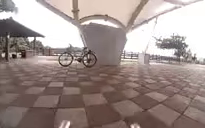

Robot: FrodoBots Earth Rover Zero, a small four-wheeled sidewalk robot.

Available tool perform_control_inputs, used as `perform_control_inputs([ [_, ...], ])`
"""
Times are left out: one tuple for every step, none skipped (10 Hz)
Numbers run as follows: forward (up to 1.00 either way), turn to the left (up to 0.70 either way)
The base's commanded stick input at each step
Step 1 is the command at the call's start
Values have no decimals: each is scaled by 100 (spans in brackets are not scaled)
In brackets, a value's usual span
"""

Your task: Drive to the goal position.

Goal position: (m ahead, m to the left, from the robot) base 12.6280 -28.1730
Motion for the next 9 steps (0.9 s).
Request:
perform_control_inputs([
  [70, -34],
  [70, -34],
  [70, -34],
  [70, -35],
  [70, -35],
  [70, -35],
  [70, -35],
  [70, -35],
  [70, -35],
])
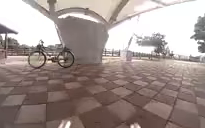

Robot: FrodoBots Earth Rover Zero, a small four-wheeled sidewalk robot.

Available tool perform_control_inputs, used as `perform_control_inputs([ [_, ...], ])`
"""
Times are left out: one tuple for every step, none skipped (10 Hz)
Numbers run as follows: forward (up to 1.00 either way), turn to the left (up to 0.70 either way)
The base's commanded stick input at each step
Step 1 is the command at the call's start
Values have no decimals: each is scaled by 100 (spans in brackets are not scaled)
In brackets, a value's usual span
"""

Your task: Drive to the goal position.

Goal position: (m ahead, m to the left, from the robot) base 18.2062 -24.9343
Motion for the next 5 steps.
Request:
perform_control_inputs([
  [70, -35],
  [70, -35],
  [70, -35],
  [70, -35],
  [70, -35],
])
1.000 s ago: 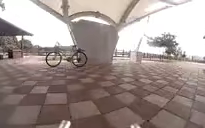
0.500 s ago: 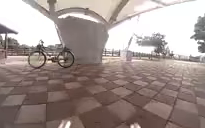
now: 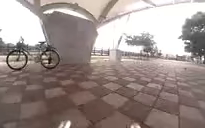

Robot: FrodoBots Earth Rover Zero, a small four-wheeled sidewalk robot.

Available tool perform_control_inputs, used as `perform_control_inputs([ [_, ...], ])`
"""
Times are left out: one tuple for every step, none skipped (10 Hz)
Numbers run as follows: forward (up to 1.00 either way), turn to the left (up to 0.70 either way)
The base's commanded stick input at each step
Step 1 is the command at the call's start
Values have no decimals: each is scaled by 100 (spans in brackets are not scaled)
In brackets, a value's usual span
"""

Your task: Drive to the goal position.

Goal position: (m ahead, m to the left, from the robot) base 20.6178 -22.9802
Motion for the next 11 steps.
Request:
perform_control_inputs([
  [70, -35],
  [70, -35],
  [70, -35],
  [70, -35],
  [70, -35],
  [70, -35],
  [70, -35],
  [70, -35],
  [70, -35],
  [70, -35],
  [70, -35],
])
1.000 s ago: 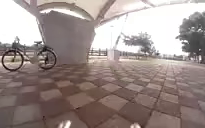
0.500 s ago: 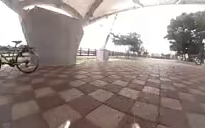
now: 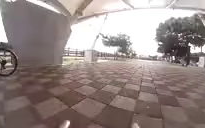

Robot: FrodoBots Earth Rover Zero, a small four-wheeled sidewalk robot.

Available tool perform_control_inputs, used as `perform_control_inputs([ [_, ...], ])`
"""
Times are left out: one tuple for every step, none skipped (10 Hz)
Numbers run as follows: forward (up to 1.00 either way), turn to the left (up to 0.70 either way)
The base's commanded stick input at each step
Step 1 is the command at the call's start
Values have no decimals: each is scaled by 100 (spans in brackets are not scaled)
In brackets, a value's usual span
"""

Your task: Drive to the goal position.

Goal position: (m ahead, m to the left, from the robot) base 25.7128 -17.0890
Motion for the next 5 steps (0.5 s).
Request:
perform_control_inputs([
  [70, -35],
  [70, -35],
  [83, -34],
  [85, -34],
  [85, -34],
])
